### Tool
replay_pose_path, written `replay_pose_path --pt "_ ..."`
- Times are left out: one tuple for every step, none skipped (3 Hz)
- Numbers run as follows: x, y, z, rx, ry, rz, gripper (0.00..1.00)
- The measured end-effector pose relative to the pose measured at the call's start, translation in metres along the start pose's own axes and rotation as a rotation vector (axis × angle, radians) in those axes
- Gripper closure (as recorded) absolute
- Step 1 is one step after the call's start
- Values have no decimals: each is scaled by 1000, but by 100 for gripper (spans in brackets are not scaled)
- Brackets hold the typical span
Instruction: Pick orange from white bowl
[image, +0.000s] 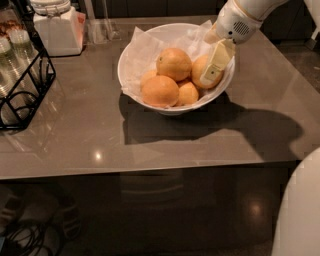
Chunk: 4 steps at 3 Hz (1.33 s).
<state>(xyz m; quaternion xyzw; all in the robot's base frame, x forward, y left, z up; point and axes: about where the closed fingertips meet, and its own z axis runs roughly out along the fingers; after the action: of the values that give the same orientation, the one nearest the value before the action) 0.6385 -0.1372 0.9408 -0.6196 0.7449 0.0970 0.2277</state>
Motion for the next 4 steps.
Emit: replay_pose_path --pt "10 -2 8 -19 12 25 12" --pt "14 0 24 -61 27 35 12" --pt "14 1 35 -88 35 35 12" --pt "14 2 41 -101 42 35 31"
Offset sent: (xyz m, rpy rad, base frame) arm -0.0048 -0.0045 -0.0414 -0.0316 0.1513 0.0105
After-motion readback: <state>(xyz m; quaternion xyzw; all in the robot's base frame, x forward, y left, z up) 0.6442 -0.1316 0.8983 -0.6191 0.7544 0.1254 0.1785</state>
